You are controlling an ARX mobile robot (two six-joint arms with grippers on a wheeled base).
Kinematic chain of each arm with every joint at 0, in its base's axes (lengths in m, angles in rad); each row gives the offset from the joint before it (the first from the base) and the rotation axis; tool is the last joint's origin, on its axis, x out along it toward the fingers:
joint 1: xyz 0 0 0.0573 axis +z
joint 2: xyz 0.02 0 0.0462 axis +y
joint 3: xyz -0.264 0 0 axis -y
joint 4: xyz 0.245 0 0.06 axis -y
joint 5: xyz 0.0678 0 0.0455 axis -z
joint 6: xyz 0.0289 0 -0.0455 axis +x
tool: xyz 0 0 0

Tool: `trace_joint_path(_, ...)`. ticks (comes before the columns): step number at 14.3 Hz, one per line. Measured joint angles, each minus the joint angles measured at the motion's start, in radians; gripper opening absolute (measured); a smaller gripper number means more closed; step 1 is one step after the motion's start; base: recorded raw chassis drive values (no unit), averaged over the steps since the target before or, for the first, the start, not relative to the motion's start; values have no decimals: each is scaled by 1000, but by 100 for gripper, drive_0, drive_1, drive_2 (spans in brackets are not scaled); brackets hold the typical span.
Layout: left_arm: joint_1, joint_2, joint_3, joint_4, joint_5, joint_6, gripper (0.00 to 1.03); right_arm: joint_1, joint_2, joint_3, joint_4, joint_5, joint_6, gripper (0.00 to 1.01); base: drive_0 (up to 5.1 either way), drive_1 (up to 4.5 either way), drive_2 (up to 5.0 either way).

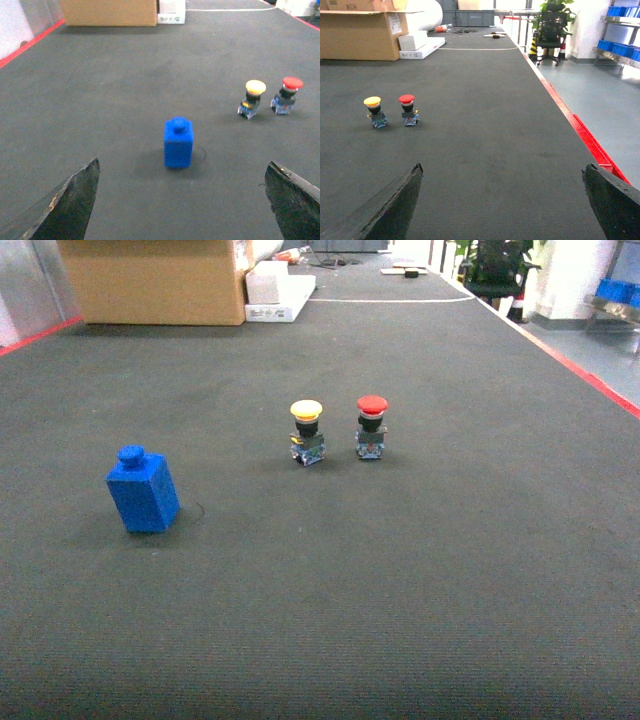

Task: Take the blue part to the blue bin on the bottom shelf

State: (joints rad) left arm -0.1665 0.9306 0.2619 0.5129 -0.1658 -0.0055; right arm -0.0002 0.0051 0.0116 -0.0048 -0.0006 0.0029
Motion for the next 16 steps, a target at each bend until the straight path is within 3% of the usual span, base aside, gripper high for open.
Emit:
trace_joint_path(2, 21, 335, 164, 183, 27, 2, 98, 0, 0, 0, 0, 0, 0, 98, 0, 0, 0)
trace_joint_path(3, 34, 477, 233, 217, 34, 0, 98, 0, 0, 0, 0, 0, 0, 98, 0, 0, 0)
trace_joint_path(4, 46, 795, 375, 260, 68, 6, 98, 0, 0, 0, 0, 0, 0, 98, 0, 0, 0)
trace_joint_path(6, 46, 944, 461, 264, 99, 13, 98, 0, 0, 0, 0, 0, 0, 98, 0, 0, 0)
trace_joint_path(12, 86, 1251, 676, 257, 86, 42, 98, 0, 0, 0, 0, 0, 0, 98, 0, 0, 0)
trace_joint_path(14, 93, 1276, 711, 271, 118, 69, 78, 0, 0, 0, 0, 0, 0, 98, 0, 0, 0)
trace_joint_path(15, 94, 1281, 724, 301, 154, 95, 57, 0, 0, 0, 0, 0, 0, 98, 0, 0, 0)
trace_joint_path(16, 98, 1280, 723, 311, 166, 116, 46, 0, 0, 0, 0, 0, 0, 98, 0, 0, 0)
